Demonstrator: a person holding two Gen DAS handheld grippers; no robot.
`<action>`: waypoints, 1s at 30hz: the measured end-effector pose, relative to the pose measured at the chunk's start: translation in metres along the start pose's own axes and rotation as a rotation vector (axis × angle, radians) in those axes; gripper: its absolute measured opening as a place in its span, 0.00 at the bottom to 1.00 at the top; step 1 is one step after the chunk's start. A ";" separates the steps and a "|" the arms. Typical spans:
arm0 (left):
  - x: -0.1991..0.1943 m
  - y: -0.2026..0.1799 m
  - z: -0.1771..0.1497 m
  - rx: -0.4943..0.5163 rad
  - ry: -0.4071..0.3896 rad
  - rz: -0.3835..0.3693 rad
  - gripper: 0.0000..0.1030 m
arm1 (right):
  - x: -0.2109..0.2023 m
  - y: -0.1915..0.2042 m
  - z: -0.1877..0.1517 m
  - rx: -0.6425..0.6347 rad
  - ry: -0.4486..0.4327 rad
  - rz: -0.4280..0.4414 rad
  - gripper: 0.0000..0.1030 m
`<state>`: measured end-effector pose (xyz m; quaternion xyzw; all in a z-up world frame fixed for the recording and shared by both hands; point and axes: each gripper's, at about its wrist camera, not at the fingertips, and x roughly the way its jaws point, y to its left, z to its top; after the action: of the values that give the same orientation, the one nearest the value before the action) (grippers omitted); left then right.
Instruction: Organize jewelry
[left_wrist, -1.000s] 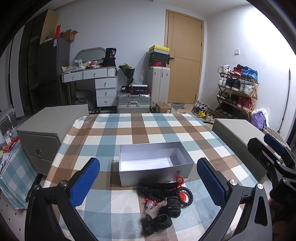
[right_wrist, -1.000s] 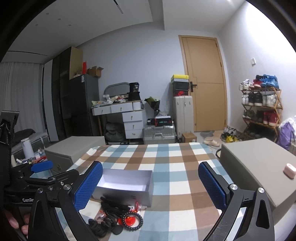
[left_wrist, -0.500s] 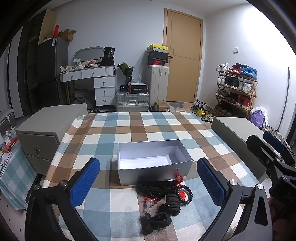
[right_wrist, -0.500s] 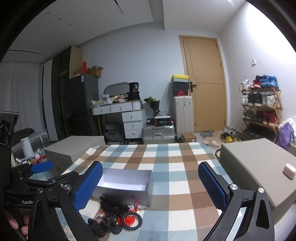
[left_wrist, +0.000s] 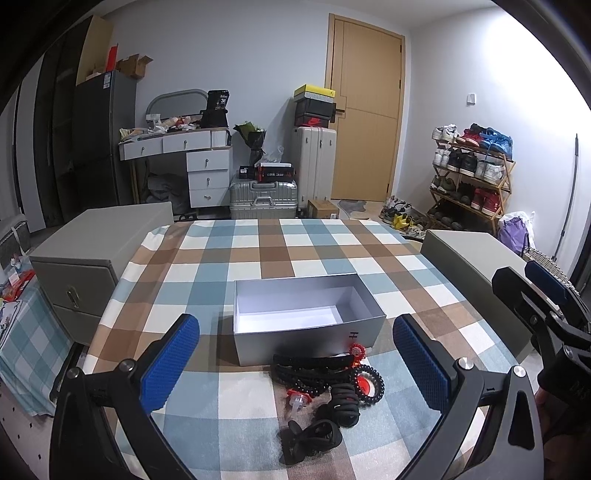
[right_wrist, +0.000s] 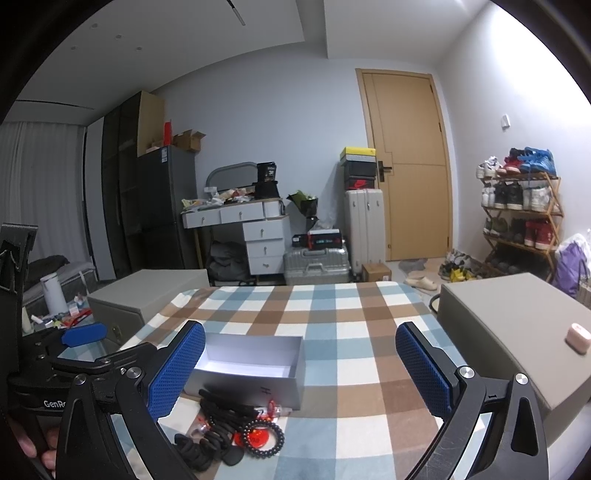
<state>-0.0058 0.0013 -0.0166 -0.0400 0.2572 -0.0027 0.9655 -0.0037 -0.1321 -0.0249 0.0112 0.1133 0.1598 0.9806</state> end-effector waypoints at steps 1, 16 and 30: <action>0.001 0.000 -0.001 -0.002 0.005 -0.005 0.99 | 0.001 0.000 -0.001 0.001 0.001 -0.002 1.00; 0.020 0.009 -0.026 -0.002 0.147 -0.089 0.99 | 0.011 -0.006 -0.012 0.013 0.042 -0.039 1.00; 0.050 0.019 -0.068 -0.035 0.380 -0.218 0.98 | 0.024 -0.012 -0.026 0.026 0.098 -0.041 1.00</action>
<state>0.0035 0.0135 -0.1012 -0.0833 0.4287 -0.1103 0.8928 0.0160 -0.1369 -0.0566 0.0135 0.1636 0.1387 0.9766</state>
